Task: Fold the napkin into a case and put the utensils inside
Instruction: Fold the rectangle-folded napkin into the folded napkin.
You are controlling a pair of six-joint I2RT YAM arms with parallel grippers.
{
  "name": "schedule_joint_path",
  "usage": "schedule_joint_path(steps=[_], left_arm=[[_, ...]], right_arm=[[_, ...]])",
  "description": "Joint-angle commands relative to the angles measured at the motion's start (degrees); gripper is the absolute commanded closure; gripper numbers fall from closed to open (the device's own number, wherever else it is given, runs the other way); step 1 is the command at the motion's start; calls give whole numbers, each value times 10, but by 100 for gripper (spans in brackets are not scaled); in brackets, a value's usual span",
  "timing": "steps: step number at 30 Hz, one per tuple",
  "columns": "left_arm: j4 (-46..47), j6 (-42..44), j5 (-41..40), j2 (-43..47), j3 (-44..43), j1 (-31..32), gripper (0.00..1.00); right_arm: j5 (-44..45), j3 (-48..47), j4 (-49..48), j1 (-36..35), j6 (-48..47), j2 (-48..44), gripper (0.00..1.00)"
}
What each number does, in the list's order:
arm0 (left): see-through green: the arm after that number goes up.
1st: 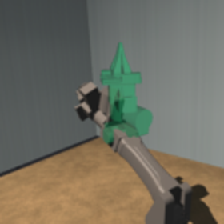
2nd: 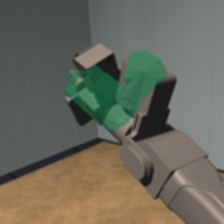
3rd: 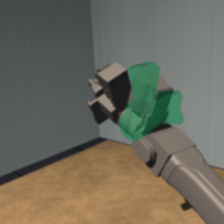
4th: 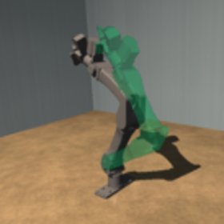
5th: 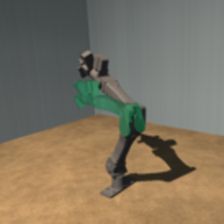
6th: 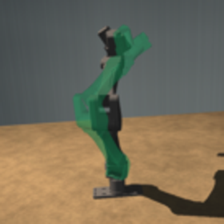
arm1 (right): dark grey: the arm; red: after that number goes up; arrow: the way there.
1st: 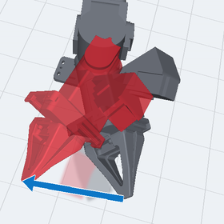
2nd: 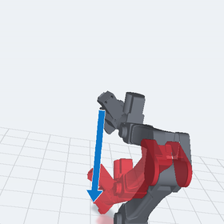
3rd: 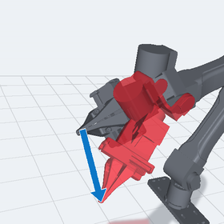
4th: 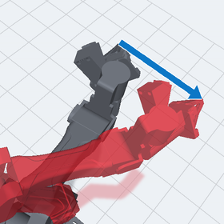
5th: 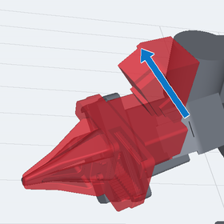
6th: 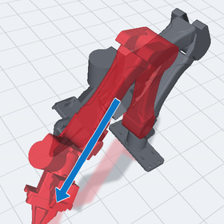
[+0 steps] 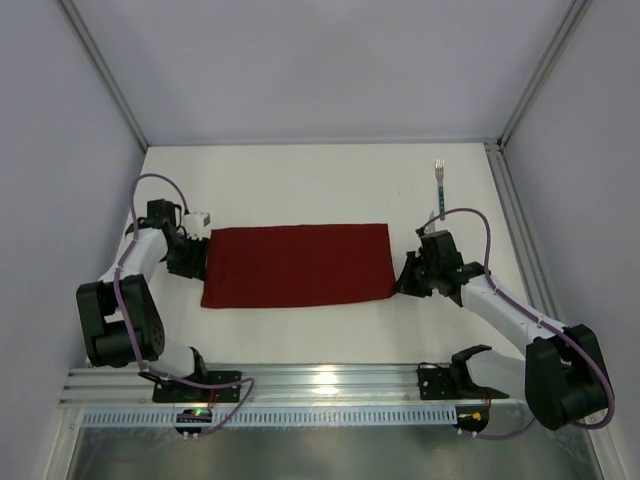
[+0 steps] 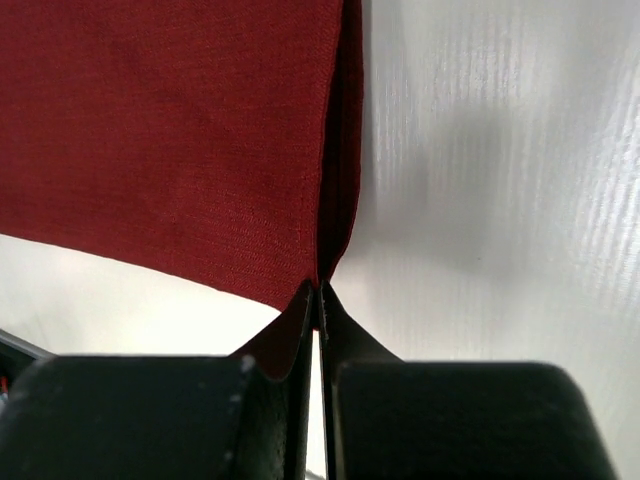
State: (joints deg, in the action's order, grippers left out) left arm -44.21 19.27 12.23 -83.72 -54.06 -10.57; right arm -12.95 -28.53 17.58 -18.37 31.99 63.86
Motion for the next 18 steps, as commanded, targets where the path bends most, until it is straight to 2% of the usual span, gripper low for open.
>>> schedule_joint_path(steps=[1, 5, 10, 15, 16, 18], left_arm=[[28, -26, 10, -22, 1, 5, 59], [43, -35, -3, -59, 19, 15, 61], [51, -34, -6, -79, 21, 15, 65], [54, -32, -9, -86, 24, 15, 68], [52, -31, -8, -87, 26, 15, 69], [52, -30, -10, -89, 26, 15, 71]], right_arm=[[27, -79, 90, -1, -69, 31, 96], [28, -167, 103, -24, -84, 94, 96], [71, -302, 134, -124, -94, 224, 96], [56, -496, 147, -214, -98, 372, 96], [50, -560, 152, -245, -98, 423, 96], [42, -625, 159, -274, -104, 497, 96]])
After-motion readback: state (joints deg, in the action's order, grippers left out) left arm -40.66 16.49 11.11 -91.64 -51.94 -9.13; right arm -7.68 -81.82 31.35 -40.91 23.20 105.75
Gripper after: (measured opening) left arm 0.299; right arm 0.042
